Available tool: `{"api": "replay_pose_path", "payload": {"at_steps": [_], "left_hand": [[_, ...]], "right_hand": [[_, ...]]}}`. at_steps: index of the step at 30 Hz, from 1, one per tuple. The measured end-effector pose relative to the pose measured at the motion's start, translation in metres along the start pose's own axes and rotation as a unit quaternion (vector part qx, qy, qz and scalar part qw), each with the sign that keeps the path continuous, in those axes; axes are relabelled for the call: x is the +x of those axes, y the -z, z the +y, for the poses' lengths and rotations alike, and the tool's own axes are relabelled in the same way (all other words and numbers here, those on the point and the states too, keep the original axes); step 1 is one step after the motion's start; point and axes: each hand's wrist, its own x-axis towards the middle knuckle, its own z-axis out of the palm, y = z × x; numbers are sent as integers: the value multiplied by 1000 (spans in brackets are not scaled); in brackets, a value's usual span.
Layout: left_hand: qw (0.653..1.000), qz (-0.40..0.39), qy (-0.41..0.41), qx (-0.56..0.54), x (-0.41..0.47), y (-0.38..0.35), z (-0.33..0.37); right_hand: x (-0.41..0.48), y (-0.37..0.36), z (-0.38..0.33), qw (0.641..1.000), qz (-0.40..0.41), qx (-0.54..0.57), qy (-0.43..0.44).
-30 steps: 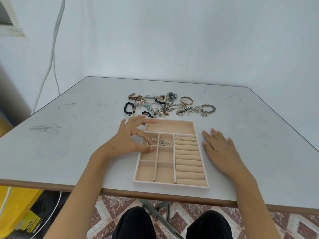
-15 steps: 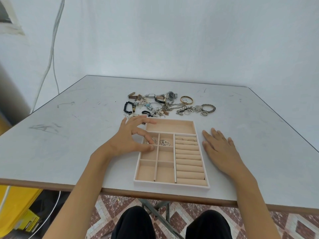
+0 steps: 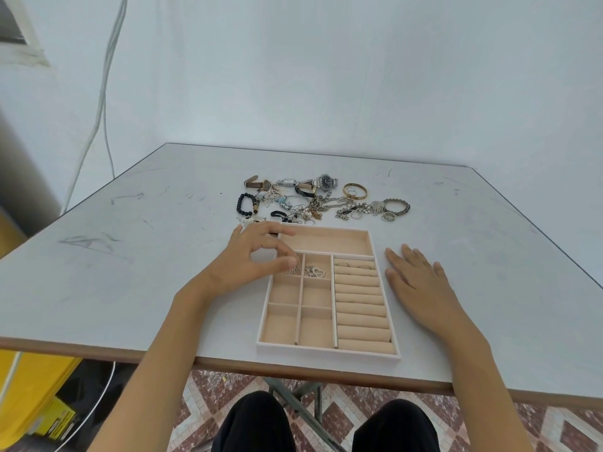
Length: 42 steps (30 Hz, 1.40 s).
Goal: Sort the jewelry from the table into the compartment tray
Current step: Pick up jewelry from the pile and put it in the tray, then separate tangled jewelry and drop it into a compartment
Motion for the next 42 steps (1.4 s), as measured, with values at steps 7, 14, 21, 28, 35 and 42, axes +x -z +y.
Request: {"api": "replay_pose_path", "payload": {"at_steps": [7,14,21,28,35,42], "left_hand": [[990,140,13,-26,7,0,-5],[985,161,24,-48,35,-4,-1],[996,73,29,41,94,-22,17],[967,-8,60,248,144,-47,23],[925,13,34,377,187,-82,28],[916,45,43,397,205,-99,26]], "right_hand": [[9,19,-7,1000,19,-6,-21],[60,43,-10,990,93,84,-64],[122,22,-17,971,220,77,-61],[134,-7,-17,963,269,-20,-12],[138,-10,-13,957,291,4,-15],[140,-8,-10,954,291,65,-28]]}}
